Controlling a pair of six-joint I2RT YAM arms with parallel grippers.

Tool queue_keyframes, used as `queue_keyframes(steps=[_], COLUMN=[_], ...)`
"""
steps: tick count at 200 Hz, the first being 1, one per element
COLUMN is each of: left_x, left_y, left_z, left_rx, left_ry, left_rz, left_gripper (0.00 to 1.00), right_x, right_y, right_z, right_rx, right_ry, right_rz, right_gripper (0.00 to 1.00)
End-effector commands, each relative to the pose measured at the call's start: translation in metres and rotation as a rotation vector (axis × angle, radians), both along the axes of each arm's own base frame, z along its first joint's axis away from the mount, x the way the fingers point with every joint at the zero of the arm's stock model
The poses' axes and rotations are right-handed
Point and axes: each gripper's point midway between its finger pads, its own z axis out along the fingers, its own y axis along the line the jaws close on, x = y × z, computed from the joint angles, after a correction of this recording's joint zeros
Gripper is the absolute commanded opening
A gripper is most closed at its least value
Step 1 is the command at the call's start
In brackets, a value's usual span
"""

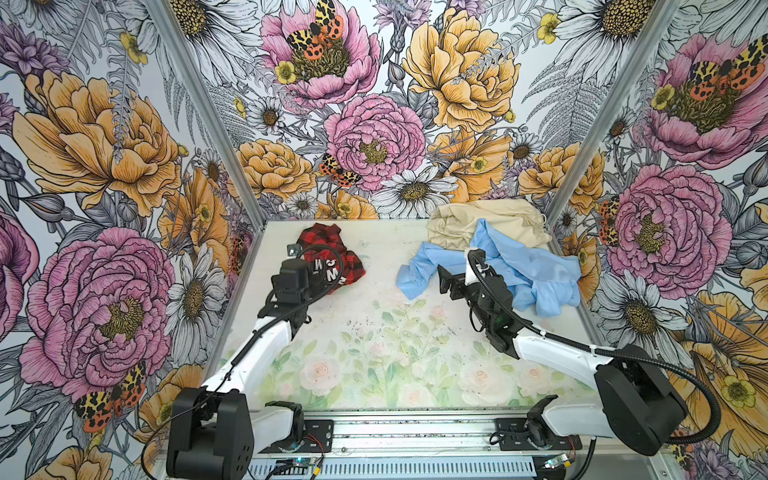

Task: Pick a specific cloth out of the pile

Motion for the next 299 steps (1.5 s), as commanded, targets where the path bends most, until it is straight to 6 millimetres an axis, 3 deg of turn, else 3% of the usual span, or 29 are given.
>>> queue_keyframes(steps=[1,16,26,52,74,80,121,145,196,239,270,299], left_x=[-0.002,-0.005,-0.001,0.018,0.038,0.043,0.032,0.037,0.042,0.042,0.042,0.042], left_y=[0.026,0.036,0.037,0.027,0.014,0.008,0.017,0.017,0.019,0.018,0.019,0.019], left_z=[0.033,0.013,0.014,0.017,-0.014,-0.012,-0.009,-0.01,-0.012,-0.013,-0.013,-0.013], left_rx=[0.091,0.071,0.059,-0.011,-0.057,-0.047,-0.038,-0.017,-0.007,-0.007,-0.007,-0.008], left_ry=[-0.324,-0.31,-0.331,-0.397,-0.356,-0.386,-0.404,-0.383,-0.358,-0.354,-0.355,-0.356], left_rz=[0.106,0.102,0.093,0.026,-0.064,-0.107,-0.039,-0.013,0.005,0.002,0.004,0.004], left_gripper=[0.99,0.99,0.99,0.99,0.99,0.99,0.99,0.99,0.99,0.99,0.99,0.99], right_x=[-0.01,-0.026,-0.037,-0.057,-0.061,-0.061,-0.051,-0.045,-0.025,-0.012,-0.01,0.014], right_y=[-0.055,-0.085,-0.106,-0.166,-0.194,-0.199,-0.207,-0.209,-0.196,-0.192,-0.202,-0.2], right_z=[0.02,0.02,0.016,-0.021,-0.049,-0.053,-0.063,-0.078,-0.07,-0.096,-0.096,-0.106], right_rx=[-0.036,-0.078,-0.094,-0.054,-0.001,-0.017,-0.141,-0.162,-0.135,-0.125,-0.11,-0.143], right_ry=[-0.033,-0.009,0.017,0.114,0.186,0.195,0.115,0.118,-0.05,-0.057,-0.044,0.085], right_rz=[-0.239,-0.327,-0.368,-0.476,-0.489,-0.496,-0.506,-0.508,-0.428,-0.398,-0.458,-0.433], right_gripper=[0.98,0.99,1.0,0.99,0.99,0.99,1.0,0.99,1.0,0.99,1.0,1.0])
